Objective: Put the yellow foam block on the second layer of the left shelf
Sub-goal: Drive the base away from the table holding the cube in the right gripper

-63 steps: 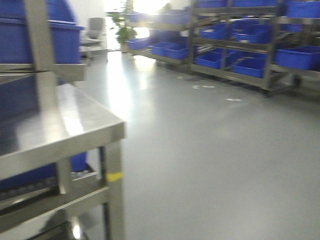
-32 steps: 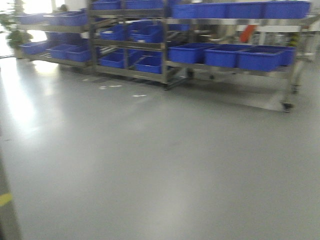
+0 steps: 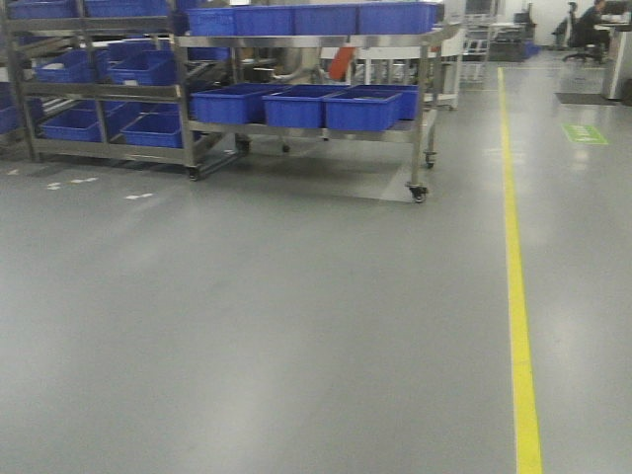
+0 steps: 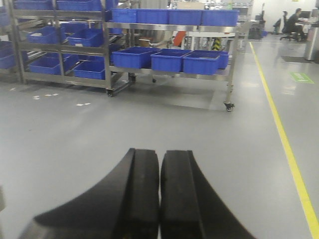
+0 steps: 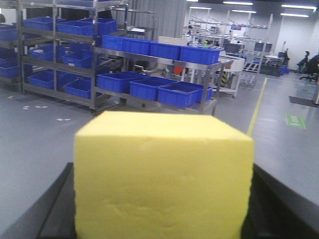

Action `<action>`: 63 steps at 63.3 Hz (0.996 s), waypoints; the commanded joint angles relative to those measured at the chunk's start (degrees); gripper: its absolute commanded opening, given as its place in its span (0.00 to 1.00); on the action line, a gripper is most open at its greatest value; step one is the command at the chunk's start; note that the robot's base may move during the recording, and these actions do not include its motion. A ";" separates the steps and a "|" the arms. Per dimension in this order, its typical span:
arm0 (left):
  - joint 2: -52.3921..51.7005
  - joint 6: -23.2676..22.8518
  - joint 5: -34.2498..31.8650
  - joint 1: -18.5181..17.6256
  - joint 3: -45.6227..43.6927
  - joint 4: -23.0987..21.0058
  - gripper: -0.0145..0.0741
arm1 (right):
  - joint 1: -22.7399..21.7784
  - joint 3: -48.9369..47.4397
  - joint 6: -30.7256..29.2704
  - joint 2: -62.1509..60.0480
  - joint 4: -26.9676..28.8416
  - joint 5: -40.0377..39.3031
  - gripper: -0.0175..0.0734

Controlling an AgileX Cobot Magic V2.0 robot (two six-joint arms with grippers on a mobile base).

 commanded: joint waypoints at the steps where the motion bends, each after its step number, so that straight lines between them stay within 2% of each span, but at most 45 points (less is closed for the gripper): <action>1: -0.78 -0.22 -4.71 -0.15 1.58 -0.42 0.32 | -0.33 -1.54 -0.29 1.19 -0.43 -5.52 0.51; 63: -0.78 -0.22 -5.02 -0.15 1.58 -0.42 0.32 | -0.33 -1.54 -0.29 1.19 -0.43 -5.44 0.51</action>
